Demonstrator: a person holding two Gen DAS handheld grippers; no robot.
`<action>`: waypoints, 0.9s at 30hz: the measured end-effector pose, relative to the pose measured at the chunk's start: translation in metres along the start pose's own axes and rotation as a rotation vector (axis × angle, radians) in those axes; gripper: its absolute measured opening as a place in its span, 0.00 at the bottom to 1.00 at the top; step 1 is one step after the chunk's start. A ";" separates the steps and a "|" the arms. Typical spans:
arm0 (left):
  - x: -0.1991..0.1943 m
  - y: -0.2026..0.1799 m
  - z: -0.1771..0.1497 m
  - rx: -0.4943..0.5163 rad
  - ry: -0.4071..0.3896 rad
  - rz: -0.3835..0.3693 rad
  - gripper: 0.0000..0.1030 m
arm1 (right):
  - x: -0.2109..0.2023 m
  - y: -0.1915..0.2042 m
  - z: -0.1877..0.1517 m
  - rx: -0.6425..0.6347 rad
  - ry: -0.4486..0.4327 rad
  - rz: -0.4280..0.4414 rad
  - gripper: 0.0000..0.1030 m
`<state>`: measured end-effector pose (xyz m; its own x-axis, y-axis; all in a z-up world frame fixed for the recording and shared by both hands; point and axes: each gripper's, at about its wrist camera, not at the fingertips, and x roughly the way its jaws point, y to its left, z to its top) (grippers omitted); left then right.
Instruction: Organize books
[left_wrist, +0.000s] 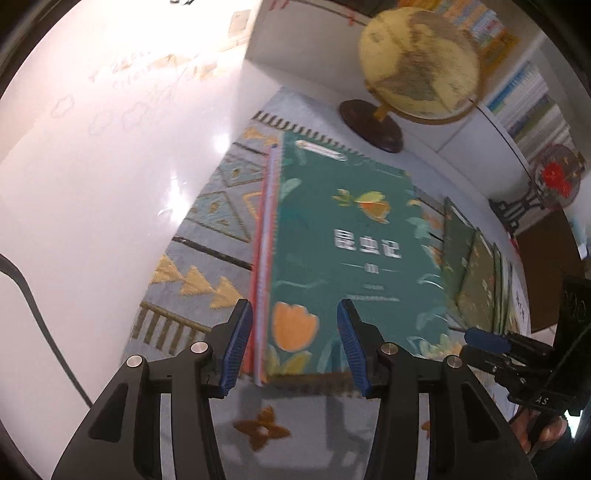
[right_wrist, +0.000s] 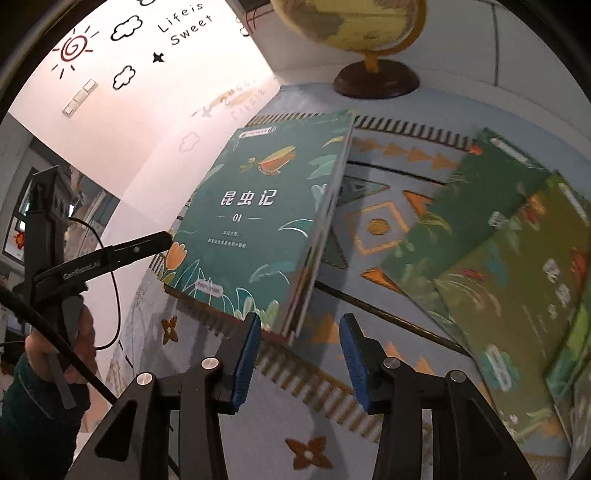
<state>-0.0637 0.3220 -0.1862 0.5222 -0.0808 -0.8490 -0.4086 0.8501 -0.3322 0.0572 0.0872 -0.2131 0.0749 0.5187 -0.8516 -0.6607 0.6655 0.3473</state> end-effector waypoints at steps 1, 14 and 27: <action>-0.004 -0.009 -0.001 0.016 -0.005 0.004 0.44 | -0.006 0.000 -0.003 0.002 -0.009 -0.010 0.41; -0.063 -0.179 -0.004 0.226 -0.173 -0.004 0.73 | -0.112 -0.058 -0.043 0.073 -0.179 -0.040 0.42; 0.012 -0.371 -0.038 0.563 -0.038 -0.226 0.76 | -0.254 -0.234 -0.148 0.561 -0.365 -0.290 0.52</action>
<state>0.0660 -0.0144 -0.0885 0.5802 -0.2821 -0.7641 0.1695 0.9594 -0.2255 0.0823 -0.2796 -0.1362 0.4980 0.3603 -0.7888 -0.1012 0.9275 0.3598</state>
